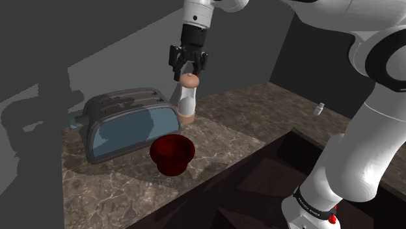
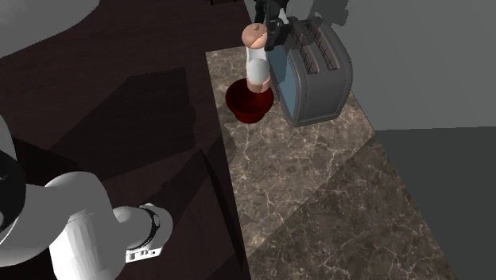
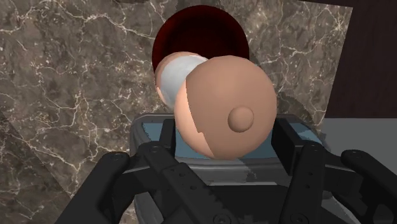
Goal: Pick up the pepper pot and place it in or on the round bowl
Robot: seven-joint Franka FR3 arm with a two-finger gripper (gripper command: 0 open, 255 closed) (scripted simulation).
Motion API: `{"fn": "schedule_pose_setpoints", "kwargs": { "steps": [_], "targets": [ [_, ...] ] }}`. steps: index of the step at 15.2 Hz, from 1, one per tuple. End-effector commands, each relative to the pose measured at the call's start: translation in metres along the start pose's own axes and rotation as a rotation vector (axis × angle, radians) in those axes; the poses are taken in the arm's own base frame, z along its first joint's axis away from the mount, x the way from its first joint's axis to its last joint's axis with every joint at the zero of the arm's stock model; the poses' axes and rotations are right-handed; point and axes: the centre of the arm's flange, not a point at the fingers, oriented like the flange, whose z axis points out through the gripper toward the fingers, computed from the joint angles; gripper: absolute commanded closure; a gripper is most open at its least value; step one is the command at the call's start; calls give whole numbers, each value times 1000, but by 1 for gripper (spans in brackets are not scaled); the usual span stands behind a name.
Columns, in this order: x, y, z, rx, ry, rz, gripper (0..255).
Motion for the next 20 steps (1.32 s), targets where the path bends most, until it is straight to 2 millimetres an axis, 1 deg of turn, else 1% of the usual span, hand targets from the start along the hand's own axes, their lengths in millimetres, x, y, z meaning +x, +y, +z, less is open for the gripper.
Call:
{"fn": "schedule_pose_setpoints", "kwargs": {
  "steps": [1,2,3,20],
  "targets": [
    [0,-23,-3,0,0,1,255],
    [0,-36,-5,0,0,1,255],
    [0,-54,-7,0,0,1,255],
    [7,-37,81,0,0,1,255]
  ]
}}
